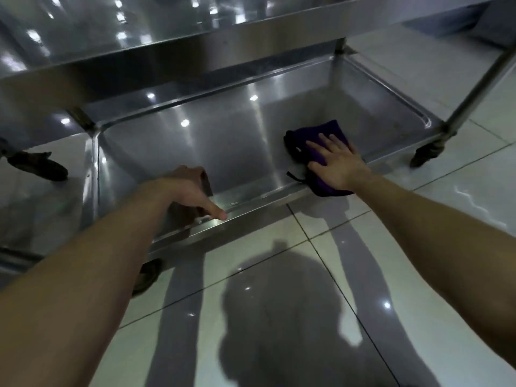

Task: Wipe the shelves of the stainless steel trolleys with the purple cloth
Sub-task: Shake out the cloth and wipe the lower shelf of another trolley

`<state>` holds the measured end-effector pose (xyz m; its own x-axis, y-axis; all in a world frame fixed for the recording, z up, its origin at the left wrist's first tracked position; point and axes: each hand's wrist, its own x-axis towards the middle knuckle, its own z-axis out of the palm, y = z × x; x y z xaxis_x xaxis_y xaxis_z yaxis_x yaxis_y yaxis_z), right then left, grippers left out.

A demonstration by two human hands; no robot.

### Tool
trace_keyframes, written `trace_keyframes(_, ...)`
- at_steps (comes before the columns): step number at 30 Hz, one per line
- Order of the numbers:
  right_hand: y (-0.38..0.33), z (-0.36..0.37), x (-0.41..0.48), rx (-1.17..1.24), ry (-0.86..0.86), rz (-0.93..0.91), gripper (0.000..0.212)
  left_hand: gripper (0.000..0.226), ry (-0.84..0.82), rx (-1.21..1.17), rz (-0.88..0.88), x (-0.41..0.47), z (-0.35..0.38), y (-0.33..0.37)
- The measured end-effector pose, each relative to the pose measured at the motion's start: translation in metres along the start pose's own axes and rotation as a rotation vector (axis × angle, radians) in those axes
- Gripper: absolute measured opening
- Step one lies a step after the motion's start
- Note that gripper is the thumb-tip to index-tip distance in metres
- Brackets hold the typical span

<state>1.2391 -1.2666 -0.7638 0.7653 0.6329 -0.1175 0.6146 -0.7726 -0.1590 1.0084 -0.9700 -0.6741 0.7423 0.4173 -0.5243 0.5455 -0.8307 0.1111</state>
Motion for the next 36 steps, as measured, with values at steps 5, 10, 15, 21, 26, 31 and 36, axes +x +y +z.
trace_keyframes(5,-0.023,0.000,-0.007,0.013,0.023,0.031,0.081,0.149,0.087,-0.093,0.122,-0.001,-0.004,0.038)
trace_keyframes(10,-0.027,0.006,-0.009,-0.009,0.051,0.040,0.084,0.160,0.083,0.014,0.205,0.014,0.006,0.120)
trace_keyframes(15,-0.027,0.016,-0.007,0.014,0.137,0.016,0.076,0.151,0.032,0.092,0.150,0.036,0.013,0.177)
trace_keyframes(21,0.016,0.008,0.003,0.069,0.073,-0.126,0.072,0.121,0.006,0.185,0.041,0.052,0.005,0.195)
trace_keyframes(26,0.139,-0.021,0.031,0.023,0.056,-0.007,0.071,0.130,0.030,0.210,0.101,0.051,0.003,0.191)
trace_keyframes(31,0.203,-0.042,0.060,0.022,0.018,0.272,0.073,0.136,-0.005,0.212,0.126,0.047,0.003,0.193)
trace_keyframes(36,0.066,-0.025,0.081,0.019,0.001,0.067,0.075,0.152,-0.022,0.226,0.099,0.047,0.004,0.188)
